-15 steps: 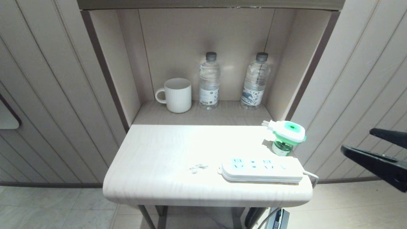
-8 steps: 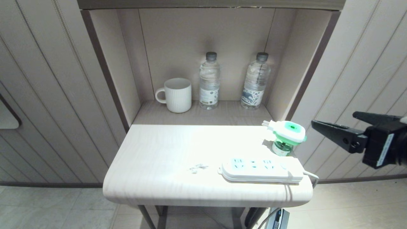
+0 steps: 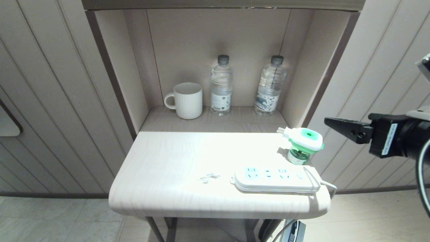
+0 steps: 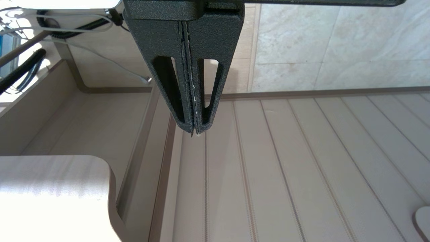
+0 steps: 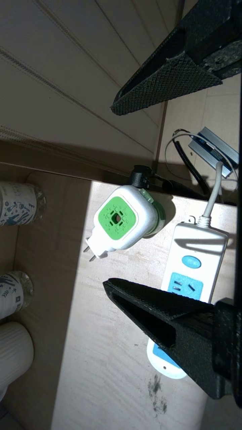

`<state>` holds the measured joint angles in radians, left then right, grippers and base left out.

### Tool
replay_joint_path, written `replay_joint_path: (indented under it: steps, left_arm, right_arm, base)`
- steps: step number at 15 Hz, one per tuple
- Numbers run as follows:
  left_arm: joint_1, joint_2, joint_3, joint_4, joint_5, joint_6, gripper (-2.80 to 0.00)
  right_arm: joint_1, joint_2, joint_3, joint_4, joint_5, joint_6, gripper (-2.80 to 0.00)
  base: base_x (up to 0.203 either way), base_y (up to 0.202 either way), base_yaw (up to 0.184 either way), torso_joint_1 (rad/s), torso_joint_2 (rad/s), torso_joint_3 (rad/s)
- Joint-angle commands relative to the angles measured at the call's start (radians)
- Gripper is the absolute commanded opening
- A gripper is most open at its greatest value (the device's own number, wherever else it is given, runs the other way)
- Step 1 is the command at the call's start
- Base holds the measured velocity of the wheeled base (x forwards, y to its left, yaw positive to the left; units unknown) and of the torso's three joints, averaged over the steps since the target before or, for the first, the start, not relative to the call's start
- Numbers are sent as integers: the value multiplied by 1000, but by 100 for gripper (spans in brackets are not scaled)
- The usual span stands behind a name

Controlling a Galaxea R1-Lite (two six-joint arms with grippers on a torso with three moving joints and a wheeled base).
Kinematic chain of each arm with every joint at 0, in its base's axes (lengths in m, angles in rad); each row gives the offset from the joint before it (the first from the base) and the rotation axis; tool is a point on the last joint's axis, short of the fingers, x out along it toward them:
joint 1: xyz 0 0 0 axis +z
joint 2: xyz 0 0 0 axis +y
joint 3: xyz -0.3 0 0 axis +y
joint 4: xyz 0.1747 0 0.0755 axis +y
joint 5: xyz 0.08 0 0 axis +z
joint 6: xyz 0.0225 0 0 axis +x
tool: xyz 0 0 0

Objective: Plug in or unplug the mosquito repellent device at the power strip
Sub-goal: Pick up the mosquito repellent liquid

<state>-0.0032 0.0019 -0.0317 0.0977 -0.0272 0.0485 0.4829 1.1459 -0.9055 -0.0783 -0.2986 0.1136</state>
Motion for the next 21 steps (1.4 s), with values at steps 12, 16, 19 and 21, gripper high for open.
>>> replay_joint_path:
  steps: [12,16,19,21]
  left_arm:
    - [0,0,-1,1,0,1,-280]
    - [-1,0,-1,1,0,1,-280]
    - [0,0,0,1,0,1,-280]
    - [0,0,-1,1,0,1,-280]
  right_arm:
    - [-665,192,37,-61,1040,-251,0]
    - [-677,224,71,-85,1188,-295,0]
    - [-675,231,88,-107,1223,-307,0]
    - [-668,226,112,-142,1222,-322,0]
  base:
    - [0,0,0,0,0,0]
    - [0,0,0,0,0,0]
    - [0,0,0,0,0,0]
    - [0,0,0,0,0,0]
